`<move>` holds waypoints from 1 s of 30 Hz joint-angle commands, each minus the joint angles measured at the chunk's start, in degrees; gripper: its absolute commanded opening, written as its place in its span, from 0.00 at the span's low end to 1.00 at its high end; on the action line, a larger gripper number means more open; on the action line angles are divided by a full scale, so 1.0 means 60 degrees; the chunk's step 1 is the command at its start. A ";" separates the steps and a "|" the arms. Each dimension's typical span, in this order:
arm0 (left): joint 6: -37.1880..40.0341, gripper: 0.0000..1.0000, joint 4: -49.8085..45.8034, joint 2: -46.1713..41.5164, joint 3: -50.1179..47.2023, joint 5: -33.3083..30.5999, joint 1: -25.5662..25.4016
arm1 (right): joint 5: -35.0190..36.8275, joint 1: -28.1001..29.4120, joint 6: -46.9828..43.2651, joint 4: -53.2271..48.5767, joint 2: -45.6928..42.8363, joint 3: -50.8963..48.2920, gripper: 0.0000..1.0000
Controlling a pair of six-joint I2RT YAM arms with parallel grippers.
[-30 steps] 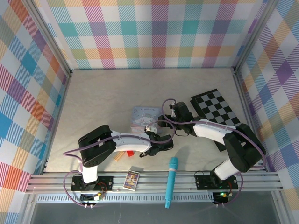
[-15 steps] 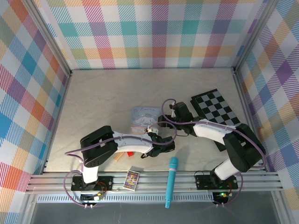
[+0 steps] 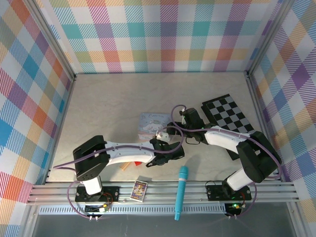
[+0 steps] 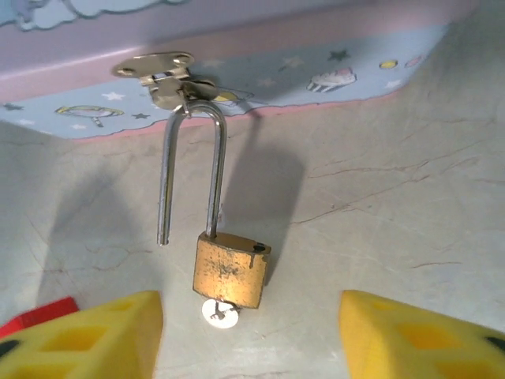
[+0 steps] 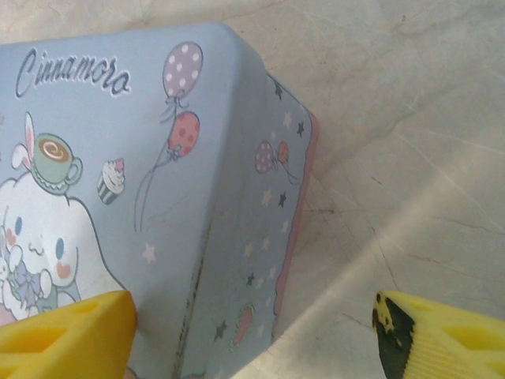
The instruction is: Unlock a padlock with a key
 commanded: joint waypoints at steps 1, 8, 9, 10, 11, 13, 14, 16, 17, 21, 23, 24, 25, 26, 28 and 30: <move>0.0514 0.88 -0.0135 -0.0828 0.0061 -0.0197 0.0168 | -0.0172 0.0066 -0.0528 -0.1266 -0.0320 0.0233 0.85; 0.1325 1.00 0.0097 -0.2665 -0.0331 0.0091 0.0992 | 0.0364 0.0066 -0.0586 -0.1614 -0.1737 -0.0007 0.99; 0.1453 1.00 0.0237 -0.2983 -0.0487 0.0296 0.1191 | 0.0387 0.0066 -0.0580 -0.1727 -0.1978 -0.0042 0.99; 0.1598 1.00 0.0415 -0.3290 -0.0673 0.0540 0.1411 | 0.0286 0.0066 -0.0597 -0.1817 -0.2212 -0.0094 0.99; 0.1709 1.00 0.0564 -0.3540 -0.0820 0.0748 0.1602 | 0.0171 0.0066 -0.0638 -0.1919 -0.2377 -0.0116 0.99; 0.1878 1.00 0.0831 -0.4048 -0.1156 0.1132 0.2027 | -0.0034 0.0066 -0.0626 -0.2265 -0.2653 -0.0121 0.99; 0.1884 1.00 0.0886 -0.4239 -0.1274 0.1335 0.2236 | -0.0072 0.0073 -0.0557 -0.2447 -0.2717 -0.0105 0.99; 0.1965 1.00 0.1108 -0.4589 -0.1569 0.1974 0.2778 | -0.0149 0.0171 -0.0282 -0.2673 -0.2834 -0.0174 0.99; 0.1973 1.00 0.1228 -0.4718 -0.1701 0.2285 0.3019 | -0.0148 0.0277 -0.0169 -0.2657 -0.2869 -0.0219 0.99; 0.1921 1.00 0.1580 -0.5095 -0.2198 0.2920 0.3753 | 0.0558 0.1241 0.0247 -0.2785 -0.2755 -0.0181 0.95; 0.1883 1.00 0.1466 -0.5111 -0.2219 0.2756 0.3858 | 0.0851 0.1770 0.0431 -0.2747 -0.2560 -0.0098 0.94; 0.1878 1.00 0.1421 -0.5095 -0.2228 0.2730 0.3929 | 0.0944 0.2019 0.0553 -0.2702 -0.2375 -0.0051 0.93; 0.1873 1.00 0.1412 -0.5074 -0.2264 0.2751 0.3994 | 0.1001 0.2255 0.0654 -0.2623 -0.2173 0.0022 0.92; 0.1838 1.00 0.1453 -0.5051 -0.2318 0.2835 0.4079 | 0.1017 0.2439 0.0715 -0.2532 -0.1969 0.0087 0.91; 0.1723 1.00 0.1728 -0.5079 -0.2558 0.3153 0.4274 | 0.1047 0.2822 0.0838 -0.2314 -0.1408 0.0275 0.88; 0.1573 1.00 0.1939 -0.5143 -0.2748 0.3290 0.4394 | 0.0942 0.3143 0.0894 -0.2069 -0.0839 0.0497 0.84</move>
